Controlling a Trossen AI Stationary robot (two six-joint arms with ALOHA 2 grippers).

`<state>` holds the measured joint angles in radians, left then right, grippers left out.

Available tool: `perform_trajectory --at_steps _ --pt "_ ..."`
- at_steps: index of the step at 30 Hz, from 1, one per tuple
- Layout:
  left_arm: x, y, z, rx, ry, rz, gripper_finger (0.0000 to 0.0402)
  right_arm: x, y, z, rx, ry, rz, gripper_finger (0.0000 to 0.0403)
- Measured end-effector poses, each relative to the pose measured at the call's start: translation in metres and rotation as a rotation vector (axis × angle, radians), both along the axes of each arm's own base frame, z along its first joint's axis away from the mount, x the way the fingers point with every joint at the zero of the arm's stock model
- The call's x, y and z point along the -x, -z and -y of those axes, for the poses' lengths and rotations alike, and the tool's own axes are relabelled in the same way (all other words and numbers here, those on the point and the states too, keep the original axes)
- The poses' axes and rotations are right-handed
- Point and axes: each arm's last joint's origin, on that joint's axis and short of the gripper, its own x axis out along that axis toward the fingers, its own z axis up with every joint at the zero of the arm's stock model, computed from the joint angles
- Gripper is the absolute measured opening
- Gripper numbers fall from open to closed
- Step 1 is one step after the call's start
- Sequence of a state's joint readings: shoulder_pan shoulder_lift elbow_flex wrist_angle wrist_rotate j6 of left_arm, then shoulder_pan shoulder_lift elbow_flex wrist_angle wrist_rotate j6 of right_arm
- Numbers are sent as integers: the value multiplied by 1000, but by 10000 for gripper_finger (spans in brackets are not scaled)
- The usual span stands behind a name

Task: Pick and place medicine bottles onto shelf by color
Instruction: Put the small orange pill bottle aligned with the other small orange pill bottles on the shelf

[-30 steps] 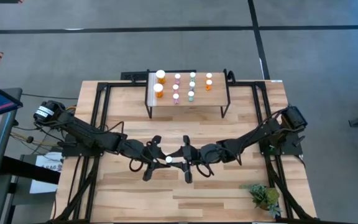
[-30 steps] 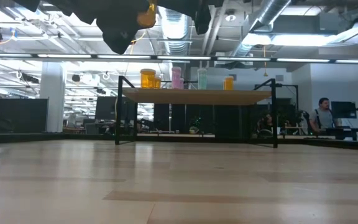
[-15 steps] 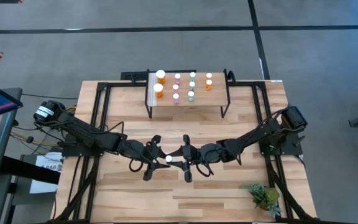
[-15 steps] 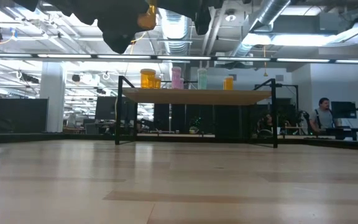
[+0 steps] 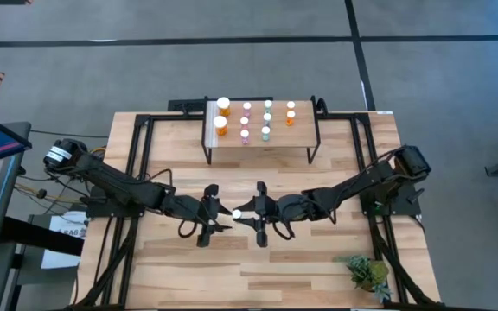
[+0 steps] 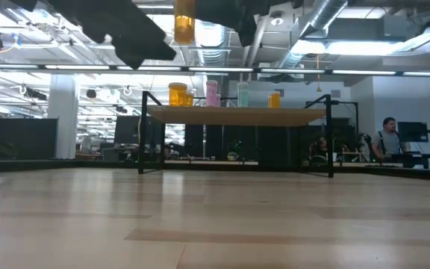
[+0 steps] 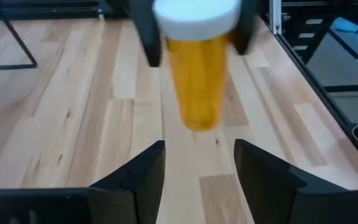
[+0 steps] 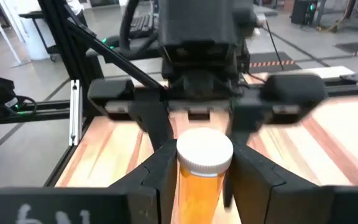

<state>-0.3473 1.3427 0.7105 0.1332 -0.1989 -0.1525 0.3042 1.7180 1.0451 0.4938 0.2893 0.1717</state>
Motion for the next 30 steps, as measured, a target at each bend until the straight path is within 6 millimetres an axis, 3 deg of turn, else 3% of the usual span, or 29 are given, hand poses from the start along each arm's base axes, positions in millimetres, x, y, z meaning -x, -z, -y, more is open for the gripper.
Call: perform_trajectory --at_steps 9,18,26,30 --pt "37 -19 -13 -53 -121 7 181 10 -22 22 3 51 -23 142" --pt "76 -19 -29 4 -186 137 181 41 -52 69 22 220 -51 144" --pt "87 -21 -33 42 -188 210 181 90 -32 109 8 507 -29 145" --pt "86 -20 -32 43 -188 212 181 116 -16 122 -26 601 83 144"
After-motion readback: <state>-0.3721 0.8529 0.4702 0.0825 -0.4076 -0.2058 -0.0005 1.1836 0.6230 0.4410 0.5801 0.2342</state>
